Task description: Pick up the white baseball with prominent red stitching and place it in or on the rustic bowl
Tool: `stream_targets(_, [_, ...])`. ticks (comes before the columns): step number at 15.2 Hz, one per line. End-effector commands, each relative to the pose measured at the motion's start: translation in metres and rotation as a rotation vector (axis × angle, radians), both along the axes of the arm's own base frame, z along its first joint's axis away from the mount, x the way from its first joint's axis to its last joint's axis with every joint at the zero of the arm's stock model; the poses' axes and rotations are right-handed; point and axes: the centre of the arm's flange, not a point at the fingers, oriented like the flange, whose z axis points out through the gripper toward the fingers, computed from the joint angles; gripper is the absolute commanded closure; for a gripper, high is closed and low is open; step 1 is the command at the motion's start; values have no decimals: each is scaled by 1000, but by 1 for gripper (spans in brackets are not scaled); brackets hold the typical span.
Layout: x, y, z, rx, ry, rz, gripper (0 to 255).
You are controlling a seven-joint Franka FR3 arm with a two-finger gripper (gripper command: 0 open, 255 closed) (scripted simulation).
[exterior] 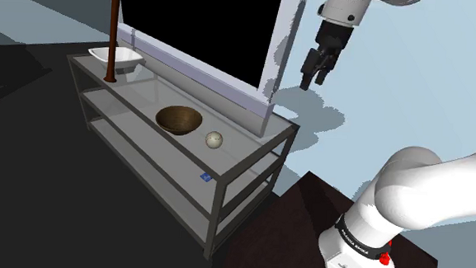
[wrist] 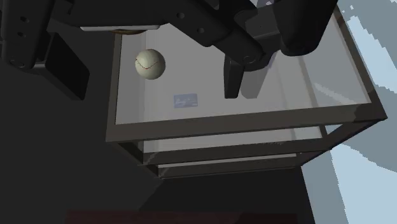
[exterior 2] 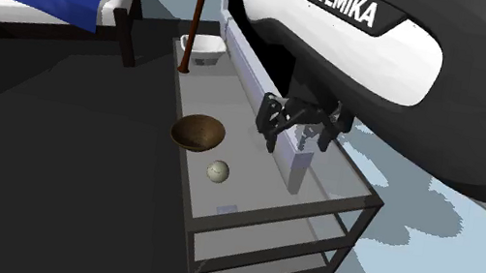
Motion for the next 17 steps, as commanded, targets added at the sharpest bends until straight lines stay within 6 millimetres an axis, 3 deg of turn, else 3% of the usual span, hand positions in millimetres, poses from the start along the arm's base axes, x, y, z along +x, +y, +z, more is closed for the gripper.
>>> stream_targets(1, [0, 0, 0, 0, 0, 0, 0])
stream_targets(17, [150, 63, -147, -39, 62, 33, 0])
